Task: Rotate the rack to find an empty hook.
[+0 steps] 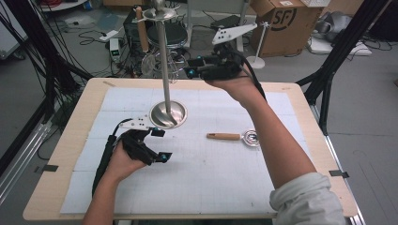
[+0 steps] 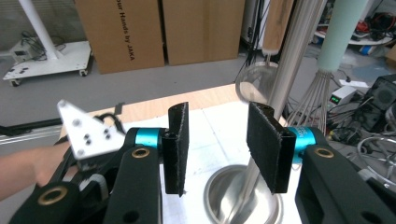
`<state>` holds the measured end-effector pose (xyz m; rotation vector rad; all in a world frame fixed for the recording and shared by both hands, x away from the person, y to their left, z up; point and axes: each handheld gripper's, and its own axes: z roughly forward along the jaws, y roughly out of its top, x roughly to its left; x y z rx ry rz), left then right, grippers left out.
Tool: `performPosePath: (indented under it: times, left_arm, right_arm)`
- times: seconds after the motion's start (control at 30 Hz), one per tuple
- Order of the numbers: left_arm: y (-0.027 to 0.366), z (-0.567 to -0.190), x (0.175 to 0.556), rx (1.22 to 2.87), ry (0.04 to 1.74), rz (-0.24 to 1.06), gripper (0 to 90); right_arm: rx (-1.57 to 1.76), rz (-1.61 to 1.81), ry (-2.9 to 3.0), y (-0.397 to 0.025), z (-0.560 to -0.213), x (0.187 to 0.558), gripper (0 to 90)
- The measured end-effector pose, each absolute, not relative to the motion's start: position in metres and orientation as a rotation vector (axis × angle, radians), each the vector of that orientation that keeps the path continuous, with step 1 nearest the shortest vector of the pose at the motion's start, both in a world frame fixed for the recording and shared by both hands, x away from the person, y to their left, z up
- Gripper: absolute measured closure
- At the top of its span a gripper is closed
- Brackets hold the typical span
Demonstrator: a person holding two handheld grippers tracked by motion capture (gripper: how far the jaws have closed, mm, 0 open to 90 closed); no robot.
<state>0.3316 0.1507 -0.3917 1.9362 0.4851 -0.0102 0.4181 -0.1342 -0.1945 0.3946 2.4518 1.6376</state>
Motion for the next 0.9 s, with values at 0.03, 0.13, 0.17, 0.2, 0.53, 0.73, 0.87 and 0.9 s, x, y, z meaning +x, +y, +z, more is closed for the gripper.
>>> performPosePath:
  times: [0.03,0.13,0.17,0.2,0.53,0.73,0.87,0.9]
  left_arm:
    - [0.151,-0.392,0.332,1.937,0.486,-0.010,1.6]
    - [0.151,-0.392,0.331,1.934,0.494,-0.011,1.6]
    - [0.151,-0.392,0.331,1.936,0.493,-0.010,1.6]
    - [0.151,-0.392,0.331,1.935,0.494,-0.011,1.6]
    - [0.148,-0.394,0.332,1.946,0.498,-0.013,1.6]
    - [0.149,-0.394,0.333,1.943,0.493,-0.011,1.6]
    - [0.148,-0.394,0.332,1.944,0.497,-0.012,1.6]
    - [0.148,-0.394,0.332,1.943,0.496,-0.015,1.6]
  right_arm:
    - [0.393,1.631,2.456,-0.137,-0.198,0.417,57.9]
    - [0.402,1.647,2.454,-0.147,-0.209,0.414,57.0]
    - [0.407,1.652,2.449,-0.150,-0.213,0.413,56.4]
    - [0.418,1.654,2.451,-0.153,-0.216,0.412,56.1]
    - [0.484,1.673,2.453,-0.178,-0.249,0.403,51.9]
    - [0.532,1.679,2.442,-0.194,-0.268,0.395,47.9]
    - [0.540,1.681,2.429,-0.202,-0.279,0.387,45.9]
    - [0.542,1.681,2.428,-0.203,-0.282,0.385,44.9]
